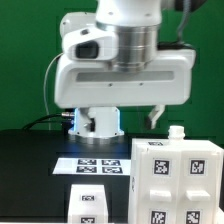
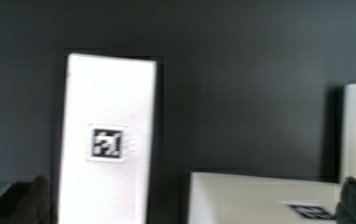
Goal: Assemble cabinet
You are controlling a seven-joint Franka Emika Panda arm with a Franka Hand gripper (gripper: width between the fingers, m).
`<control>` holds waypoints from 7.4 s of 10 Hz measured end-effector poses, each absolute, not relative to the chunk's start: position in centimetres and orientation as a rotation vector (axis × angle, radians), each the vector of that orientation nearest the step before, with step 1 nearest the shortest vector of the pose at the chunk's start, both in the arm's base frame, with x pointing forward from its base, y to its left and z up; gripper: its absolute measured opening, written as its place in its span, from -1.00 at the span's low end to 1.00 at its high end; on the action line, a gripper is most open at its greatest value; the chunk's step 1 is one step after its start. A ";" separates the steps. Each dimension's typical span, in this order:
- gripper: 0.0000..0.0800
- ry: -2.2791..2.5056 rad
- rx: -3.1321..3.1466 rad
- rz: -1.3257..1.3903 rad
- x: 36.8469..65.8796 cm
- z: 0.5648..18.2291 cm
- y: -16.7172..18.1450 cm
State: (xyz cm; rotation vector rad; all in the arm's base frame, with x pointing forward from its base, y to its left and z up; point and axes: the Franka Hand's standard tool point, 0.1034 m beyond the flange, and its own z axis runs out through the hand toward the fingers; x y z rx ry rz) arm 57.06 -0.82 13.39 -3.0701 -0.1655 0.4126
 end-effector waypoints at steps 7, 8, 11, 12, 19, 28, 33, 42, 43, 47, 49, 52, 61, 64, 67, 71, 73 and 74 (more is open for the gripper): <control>0.99 -0.220 -3.113 0.130 57.5 9.2 -4.3; 0.99 -0.230 -3.132 0.063 56.8 8.3 -4.6; 0.99 -0.191 -3.123 0.057 56.7 7.7 -4.6; 0.99 -0.191 -3.123 0.059 56.6 7.6 -4.6; 0.99 -0.176 -3.176 0.044 56.0 2.0 -5.5; 0.40 -0.162 -3.178 0.065 55.8 1.1 -5.4; 0.40 -0.092 -3.159 0.074 56.3 9.0 -7.9; 0.40 -0.070 -3.151 0.030 57.6 16.5 -1.5; 0.40 -0.071 -3.147 0.023 57.5 16.8 -0.6; 0.40 -0.138 -3.184 0.030 58.0 16.6 0.4; 0.40 -0.157 -3.186 0.019 59.4 18.5 3.5; 0.40 -0.180 -3.194 0.027 59.4 18.6 4.1; 0.40 -0.179 -3.200 0.035 59.6 17.1 6.9; 0.40 -0.175 -3.200 0.025 60.1 17.1 7.7; 0.40 -0.177 -3.204 0.015 60.3 16.5 7.7; 0.40 -0.172 -3.208 0.028 60.2 15.7 7.7; 0.40 -0.168 -3.208 0.018 60.3 15.7 7.6; 0.40 -0.168 -3.208 0.018 60.4 15.7 7.6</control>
Offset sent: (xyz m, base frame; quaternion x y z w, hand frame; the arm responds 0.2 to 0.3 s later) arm 0.0000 0.0000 0.0000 0.0000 0.0000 0.0000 1.0000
